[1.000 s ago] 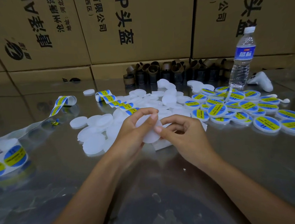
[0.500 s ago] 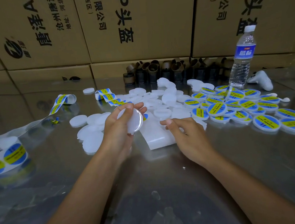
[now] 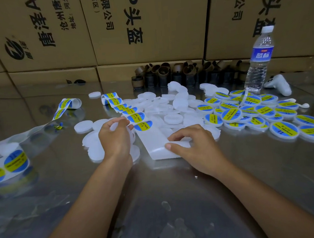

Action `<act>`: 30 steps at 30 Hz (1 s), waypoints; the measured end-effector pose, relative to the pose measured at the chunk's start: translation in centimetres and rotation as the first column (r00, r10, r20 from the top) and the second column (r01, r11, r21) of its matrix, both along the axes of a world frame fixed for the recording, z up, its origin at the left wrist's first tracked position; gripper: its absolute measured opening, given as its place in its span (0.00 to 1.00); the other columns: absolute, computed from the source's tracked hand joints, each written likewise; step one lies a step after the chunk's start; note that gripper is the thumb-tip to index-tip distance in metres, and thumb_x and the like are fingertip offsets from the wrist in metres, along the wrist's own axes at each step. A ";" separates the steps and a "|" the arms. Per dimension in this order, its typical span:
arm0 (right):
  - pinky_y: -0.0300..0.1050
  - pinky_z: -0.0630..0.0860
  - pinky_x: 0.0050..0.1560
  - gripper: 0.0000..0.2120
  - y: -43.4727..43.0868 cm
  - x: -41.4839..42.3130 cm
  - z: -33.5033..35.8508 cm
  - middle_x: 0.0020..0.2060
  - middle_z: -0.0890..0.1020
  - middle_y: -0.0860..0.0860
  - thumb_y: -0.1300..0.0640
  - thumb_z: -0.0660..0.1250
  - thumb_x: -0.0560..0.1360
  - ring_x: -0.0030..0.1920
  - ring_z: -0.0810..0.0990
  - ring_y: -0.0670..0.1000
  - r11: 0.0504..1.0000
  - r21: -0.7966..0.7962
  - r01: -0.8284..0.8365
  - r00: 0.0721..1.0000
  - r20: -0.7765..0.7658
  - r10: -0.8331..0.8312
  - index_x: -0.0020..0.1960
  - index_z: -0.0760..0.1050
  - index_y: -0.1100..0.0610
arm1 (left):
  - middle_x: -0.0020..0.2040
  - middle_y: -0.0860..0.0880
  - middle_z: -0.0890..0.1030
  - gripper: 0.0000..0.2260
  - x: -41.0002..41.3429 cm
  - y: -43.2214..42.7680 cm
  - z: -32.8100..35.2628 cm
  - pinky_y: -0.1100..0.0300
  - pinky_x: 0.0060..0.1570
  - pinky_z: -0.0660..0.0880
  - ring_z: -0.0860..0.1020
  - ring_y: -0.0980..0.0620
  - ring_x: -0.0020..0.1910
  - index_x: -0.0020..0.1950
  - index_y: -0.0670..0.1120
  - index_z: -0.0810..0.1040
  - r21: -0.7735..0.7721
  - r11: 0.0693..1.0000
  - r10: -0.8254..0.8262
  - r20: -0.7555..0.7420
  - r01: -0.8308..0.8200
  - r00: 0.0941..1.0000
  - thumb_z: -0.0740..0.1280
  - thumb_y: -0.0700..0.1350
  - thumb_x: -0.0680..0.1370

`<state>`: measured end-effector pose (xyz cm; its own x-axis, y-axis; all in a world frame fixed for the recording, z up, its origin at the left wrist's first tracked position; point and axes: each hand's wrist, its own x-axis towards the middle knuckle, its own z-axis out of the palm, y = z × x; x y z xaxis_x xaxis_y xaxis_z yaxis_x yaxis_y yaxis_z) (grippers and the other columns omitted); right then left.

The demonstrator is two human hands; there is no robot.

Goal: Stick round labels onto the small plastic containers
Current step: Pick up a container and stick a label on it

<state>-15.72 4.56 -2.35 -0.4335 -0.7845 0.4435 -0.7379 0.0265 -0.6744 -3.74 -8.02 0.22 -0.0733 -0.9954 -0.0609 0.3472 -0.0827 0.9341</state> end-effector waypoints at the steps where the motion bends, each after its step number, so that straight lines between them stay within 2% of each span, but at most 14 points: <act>1: 0.44 0.65 0.61 0.05 0.0 0.0 0.0 0.36 0.77 0.31 0.47 0.73 0.67 0.52 0.69 0.35 1.000 0.005 -0.005 1.000 0.015 0.005 0.39 0.77 0.39 | 0.39 0.51 0.79 0.05 -0.1 0.0 -0.1 0.66 0.31 0.74 0.79 0.56 0.36 0.45 0.46 0.76 0.005 1.000 -0.006 0.014 0.006 1.000 0.64 0.38 0.78; 4: 0.37 0.65 0.56 0.08 0.1 0.0 0.2 0.37 0.78 0.32 0.50 0.73 0.68 0.52 0.70 0.34 1.000 0.009 -0.024 0.998 0.066 0.023 0.36 0.75 0.39 | 0.39 0.50 0.77 0.05 -0.2 0.0 -0.1 0.65 0.31 0.75 0.77 0.57 0.35 0.52 0.44 0.75 0.026 1.000 -0.005 0.040 0.004 0.999 0.67 0.39 0.77; 6: 0.29 0.64 0.51 0.09 0.0 0.0 0.4 0.40 0.80 0.38 0.52 0.74 0.68 0.52 0.73 0.37 0.999 -0.018 -0.034 0.988 0.150 0.036 0.34 0.76 0.41 | 0.41 0.48 0.77 0.07 -0.1 0.0 -0.2 0.65 0.30 0.76 0.76 0.56 0.35 0.52 0.46 0.74 0.035 0.999 0.008 0.050 -0.010 0.999 0.69 0.40 0.76; 7: 0.29 0.65 0.49 0.09 0.0 0.0 0.5 0.41 0.81 0.40 0.53 0.74 0.68 0.51 0.74 0.39 0.998 -0.036 -0.044 0.979 0.200 0.051 0.34 0.76 0.42 | 0.43 0.47 0.78 0.08 -0.1 0.0 -0.2 0.65 0.30 0.75 0.76 0.56 0.35 0.52 0.46 0.74 0.037 0.999 0.013 0.061 -0.015 0.998 0.70 0.40 0.75; 9: 0.32 0.67 0.44 0.11 0.0 -0.1 0.7 0.40 0.80 0.42 0.56 0.73 0.69 0.46 0.75 0.42 0.995 -0.063 -0.079 0.954 0.284 0.094 0.32 0.77 0.44 | 0.43 0.47 0.78 0.09 -0.1 0.0 -0.2 0.65 0.31 0.74 0.75 0.55 0.34 0.51 0.47 0.74 0.043 0.999 0.007 0.071 -0.010 0.997 0.71 0.41 0.74; 11: 0.32 0.67 0.40 0.12 0.1 -0.1 1.0 0.40 0.79 0.45 0.58 0.71 0.69 0.42 0.75 0.42 0.989 -0.073 -0.132 0.933 0.329 0.149 0.31 0.76 0.44 | 0.37 0.49 0.77 0.09 -0.1 0.1 -0.3 0.64 0.29 0.72 0.73 0.54 0.31 0.49 0.48 0.74 0.055 0.998 -0.017 0.067 0.014 0.998 0.72 0.41 0.73; 15: 0.37 0.66 0.45 0.06 0.3 0.4 1.2 0.39 0.78 0.43 0.55 0.64 0.63 0.45 0.73 0.43 0.980 -0.054 -0.190 0.918 0.345 0.197 0.28 0.73 0.46 | 0.34 0.52 0.78 0.11 -0.2 0.3 -0.3 0.64 0.29 0.74 0.75 0.55 0.29 0.43 0.50 0.73 0.026 0.998 -0.060 0.048 0.059 0.997 0.73 0.37 0.72; 19: 0.40 0.67 0.48 0.06 0.3 0.5 1.1 0.39 0.78 0.42 0.51 0.65 0.65 0.46 0.73 0.43 0.988 -0.050 -0.149 0.921 0.357 0.157 0.30 0.74 0.48 | 0.39 0.49 0.80 0.13 -0.2 0.5 -0.3 0.69 0.31 0.76 0.79 0.61 0.29 0.43 0.48 0.74 -0.026 0.993 -0.116 -0.045 0.115 0.992 0.71 0.31 0.71; 21: 0.38 0.67 0.47 0.09 0.3 0.4 0.9 0.38 0.79 0.43 0.50 0.68 0.71 0.45 0.74 0.42 0.995 -0.087 -0.047 0.951 0.302 0.071 0.34 0.75 0.51 | 0.40 0.50 0.80 0.13 -0.2 0.6 -0.3 0.68 0.33 0.76 0.80 0.60 0.31 0.43 0.48 0.74 -0.055 0.988 -0.146 -0.067 0.142 0.987 0.71 0.31 0.71; 23: 0.35 0.67 0.47 0.06 0.2 0.5 0.9 0.38 0.79 0.42 0.52 0.66 0.74 0.44 0.74 0.40 0.987 -0.151 0.055 0.984 0.175 -0.028 0.39 0.74 0.50 | 0.40 0.50 0.80 0.13 -0.3 0.8 -0.3 0.67 0.32 0.76 0.80 0.59 0.32 0.43 0.47 0.75 -0.083 0.983 -0.172 -0.092 0.164 0.981 0.71 0.30 0.71; 25: 0.40 0.68 0.52 0.03 0.2 0.7 1.0 0.41 0.78 0.42 0.52 0.64 0.76 0.46 0.74 0.41 0.975 -0.204 0.092 0.996 0.033 -0.087 0.45 0.75 0.51 | 0.38 0.50 0.81 0.13 -0.4 1.0 -0.2 0.67 0.32 0.76 0.80 0.60 0.31 0.43 0.46 0.75 -0.100 0.977 -0.200 -0.125 0.188 0.972 0.71 0.30 0.71; 28: 0.47 0.69 0.55 0.12 0.3 1.1 1.2 0.45 0.77 0.44 0.50 0.62 0.74 0.51 0.74 0.44 0.970 -0.227 0.082 0.989 -0.105 -0.108 0.53 0.77 0.54 | 0.35 0.54 0.82 0.13 -0.7 1.3 -0.2 0.65 0.38 0.78 0.80 0.59 0.34 0.43 0.48 0.75 -0.133 0.961 -0.255 -0.105 0.241 0.961 0.72 0.31 0.71; 30: 0.50 0.71 0.55 0.13 0.4 1.3 1.4 0.48 0.78 0.47 0.51 0.63 0.74 0.53 0.76 0.49 0.967 -0.242 0.075 0.981 -0.155 -0.114 0.54 0.78 0.55 | 0.34 0.55 0.83 0.13 -0.8 1.5 -0.3 0.63 0.41 0.79 0.81 0.57 0.36 0.43 0.47 0.75 -0.158 0.938 -0.326 -0.101 0.309 0.940 0.71 0.31 0.71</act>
<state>-14.40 4.95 -0.95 -0.4054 -0.6094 0.6814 -0.8417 -0.0420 -0.5383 -4.55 -6.52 -0.10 -0.3852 -0.9169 0.1046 0.4372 -0.0815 0.8957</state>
